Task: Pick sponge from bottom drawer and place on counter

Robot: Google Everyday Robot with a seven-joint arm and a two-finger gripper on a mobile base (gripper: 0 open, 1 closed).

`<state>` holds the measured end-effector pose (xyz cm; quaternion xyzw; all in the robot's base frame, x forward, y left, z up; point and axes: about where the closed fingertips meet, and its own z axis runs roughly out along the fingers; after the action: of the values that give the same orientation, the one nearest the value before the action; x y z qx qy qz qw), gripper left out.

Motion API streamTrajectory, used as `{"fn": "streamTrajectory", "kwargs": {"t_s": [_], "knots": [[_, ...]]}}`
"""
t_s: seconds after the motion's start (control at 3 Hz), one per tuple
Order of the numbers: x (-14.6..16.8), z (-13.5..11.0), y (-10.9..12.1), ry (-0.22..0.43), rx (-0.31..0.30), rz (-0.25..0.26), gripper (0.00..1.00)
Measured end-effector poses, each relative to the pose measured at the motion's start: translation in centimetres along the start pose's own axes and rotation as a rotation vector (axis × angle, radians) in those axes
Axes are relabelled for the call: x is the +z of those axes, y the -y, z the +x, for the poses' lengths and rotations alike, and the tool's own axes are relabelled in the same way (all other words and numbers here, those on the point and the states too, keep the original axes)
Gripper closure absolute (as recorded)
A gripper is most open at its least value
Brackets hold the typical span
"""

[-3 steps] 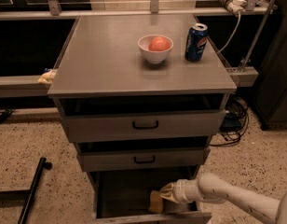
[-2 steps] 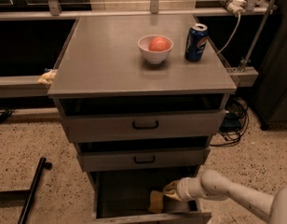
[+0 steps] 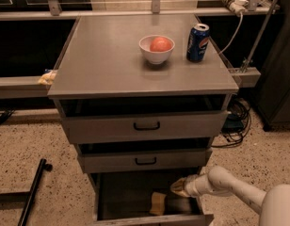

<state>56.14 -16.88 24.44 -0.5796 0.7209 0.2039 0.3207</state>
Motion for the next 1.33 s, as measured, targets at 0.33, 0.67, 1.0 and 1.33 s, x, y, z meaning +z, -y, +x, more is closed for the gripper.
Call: {"fn": "streamTrajectory", "kwargs": {"t_s": [0.33, 0.67, 1.0, 1.33], "knots": [[0.9, 0.7, 0.6, 0.0, 0.011, -0.017, 0.28], [3.9, 0.7, -0.2, -0.005, 0.005, -0.053, 0.29], [6.7, 0.8, -0.6, -0.015, -0.001, -0.083, 0.31], [8.8, 0.8, -1.0, -0.002, -0.013, -0.098, 0.32]]}}
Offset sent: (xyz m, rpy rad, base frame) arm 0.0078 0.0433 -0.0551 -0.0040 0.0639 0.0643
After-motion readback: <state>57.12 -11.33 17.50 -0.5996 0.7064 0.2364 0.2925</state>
